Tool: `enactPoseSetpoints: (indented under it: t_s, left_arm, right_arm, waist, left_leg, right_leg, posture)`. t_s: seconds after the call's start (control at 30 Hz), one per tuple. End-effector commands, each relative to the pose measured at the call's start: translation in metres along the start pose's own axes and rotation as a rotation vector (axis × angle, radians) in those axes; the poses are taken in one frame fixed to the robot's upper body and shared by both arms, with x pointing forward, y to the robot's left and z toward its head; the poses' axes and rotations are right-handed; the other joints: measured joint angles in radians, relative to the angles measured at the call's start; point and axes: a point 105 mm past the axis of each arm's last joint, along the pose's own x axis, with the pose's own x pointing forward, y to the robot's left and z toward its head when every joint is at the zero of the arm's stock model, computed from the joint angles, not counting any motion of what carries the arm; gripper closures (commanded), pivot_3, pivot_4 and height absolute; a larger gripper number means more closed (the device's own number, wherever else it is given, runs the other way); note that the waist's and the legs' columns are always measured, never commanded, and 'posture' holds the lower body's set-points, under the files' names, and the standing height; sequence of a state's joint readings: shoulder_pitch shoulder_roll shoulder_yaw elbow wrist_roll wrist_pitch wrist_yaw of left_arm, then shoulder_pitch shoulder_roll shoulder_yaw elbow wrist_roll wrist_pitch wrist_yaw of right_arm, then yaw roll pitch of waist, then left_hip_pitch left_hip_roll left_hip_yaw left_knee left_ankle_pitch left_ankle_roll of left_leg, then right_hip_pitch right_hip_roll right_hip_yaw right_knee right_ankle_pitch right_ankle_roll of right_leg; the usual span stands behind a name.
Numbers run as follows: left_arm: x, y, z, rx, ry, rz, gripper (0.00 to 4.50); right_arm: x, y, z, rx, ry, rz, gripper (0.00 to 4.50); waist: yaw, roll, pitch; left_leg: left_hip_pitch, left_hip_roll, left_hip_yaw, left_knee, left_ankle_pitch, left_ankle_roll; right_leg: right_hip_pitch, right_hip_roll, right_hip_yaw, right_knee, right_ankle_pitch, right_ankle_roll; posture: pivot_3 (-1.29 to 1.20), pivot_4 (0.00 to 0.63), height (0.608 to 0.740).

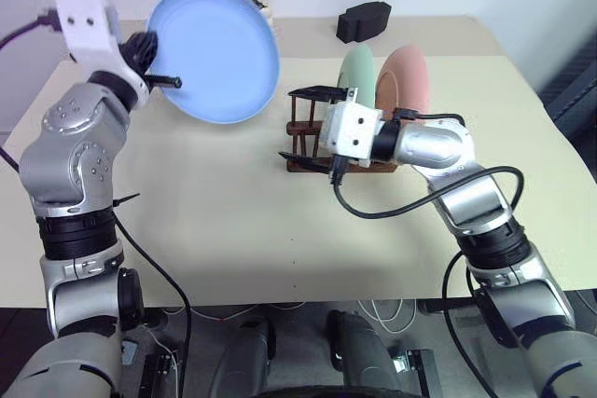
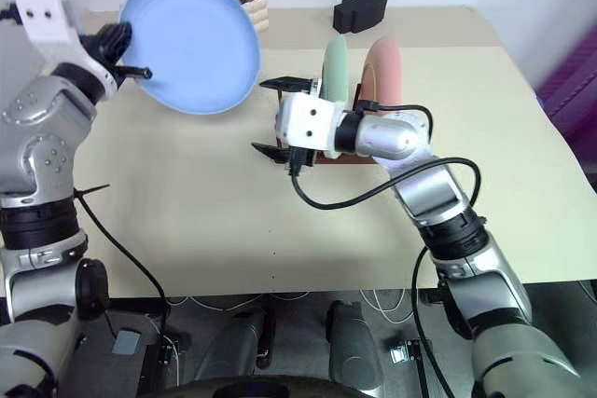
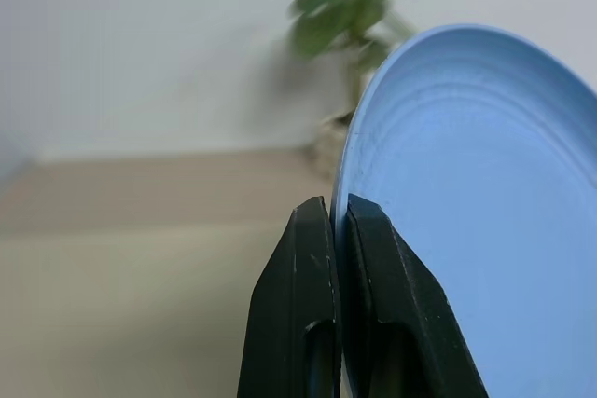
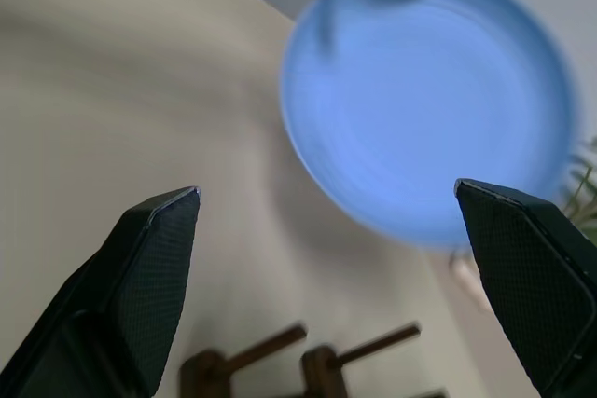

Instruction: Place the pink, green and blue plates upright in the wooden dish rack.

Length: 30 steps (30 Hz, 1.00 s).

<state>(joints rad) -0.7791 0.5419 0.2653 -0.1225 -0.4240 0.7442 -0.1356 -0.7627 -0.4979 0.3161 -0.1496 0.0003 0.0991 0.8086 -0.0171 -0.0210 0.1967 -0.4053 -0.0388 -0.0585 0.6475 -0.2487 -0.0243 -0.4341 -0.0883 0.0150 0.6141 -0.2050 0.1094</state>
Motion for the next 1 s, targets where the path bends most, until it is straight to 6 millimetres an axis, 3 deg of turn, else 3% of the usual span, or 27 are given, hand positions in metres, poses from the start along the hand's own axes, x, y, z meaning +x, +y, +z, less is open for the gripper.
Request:
enactPoseSetpoints:
  t_s: [0.03, 0.13, 0.47, 0.57, 0.8, 1.0]
  left_arm:
    - [-0.005, -0.021, 0.023, 0.026, -0.037, -0.080, 4.44]
    - [-0.010, -0.033, 0.027, 0.024, -0.022, -0.138, 4.44]
    - [-0.026, -0.040, 0.031, -0.047, -0.001, -0.211, 4.44]
    - [-0.028, -0.041, 0.030, -0.053, 0.009, -0.217, 4.50]
    - [-0.028, -0.037, 0.023, -0.055, 0.040, -0.207, 4.50]
    - [-0.027, -0.034, 0.019, -0.062, 0.040, -0.190, 4.50]
  right_arm:
    - [0.010, -0.002, 0.011, -0.107, -0.018, -0.012, 0.00]
    - [0.015, 0.001, 0.007, -0.170, 0.008, -0.016, 0.00]
    - [0.030, 0.010, 0.000, -0.291, 0.027, -0.009, 0.00]
    - [0.033, 0.015, -0.004, -0.324, 0.036, 0.015, 0.82]
    - [0.033, 0.012, -0.007, -0.362, 0.043, 0.004, 4.36]
    - [0.033, 0.012, -0.007, -0.391, 0.044, -0.006, 4.44]
  waist:
    - [0.001, 0.000, 0.000]
    - [0.001, 0.000, 0.000]
    - [0.000, 0.000, 0.000]
    - [0.000, 0.000, 0.000]
    - [0.000, 0.000, 0.000]
    - [0.000, 0.000, 0.000]
  left_leg:
    - [0.000, 0.000, 0.000, 0.000, 0.000, 0.000]
    - [0.000, 0.000, 0.000, 0.000, 0.000, 0.000]
    - [0.000, 0.000, -0.001, 0.000, 0.001, -0.001]
    - [0.000, 0.000, -0.001, 0.000, 0.001, -0.001]
    - [0.000, 0.000, -0.001, 0.000, 0.001, -0.001]
    - [0.000, 0.000, -0.001, 0.000, 0.001, -0.002]
  right_leg:
    - [0.000, 0.000, 0.000, 0.000, 0.000, 0.000]
    - [0.000, 0.000, 0.000, 0.000, 0.000, 0.000]
    - [0.000, 0.001, 0.000, 0.000, 0.000, 0.000]
    - [0.000, 0.001, 0.000, 0.000, 0.000, 0.000]
    - [0.000, 0.001, 0.000, 0.000, 0.000, 0.000]
    - [0.000, 0.001, 0.000, 0.001, 0.000, 0.000]
  posture:
    - [0.00, 0.150, 0.731]
    - [0.00, 0.150, 0.731]
    - [0.00, 0.150, 0.731]
    - [0.00, 0.150, 0.731]
    - [0.00, 0.150, 0.731]
    - [0.00, 0.150, 0.731]
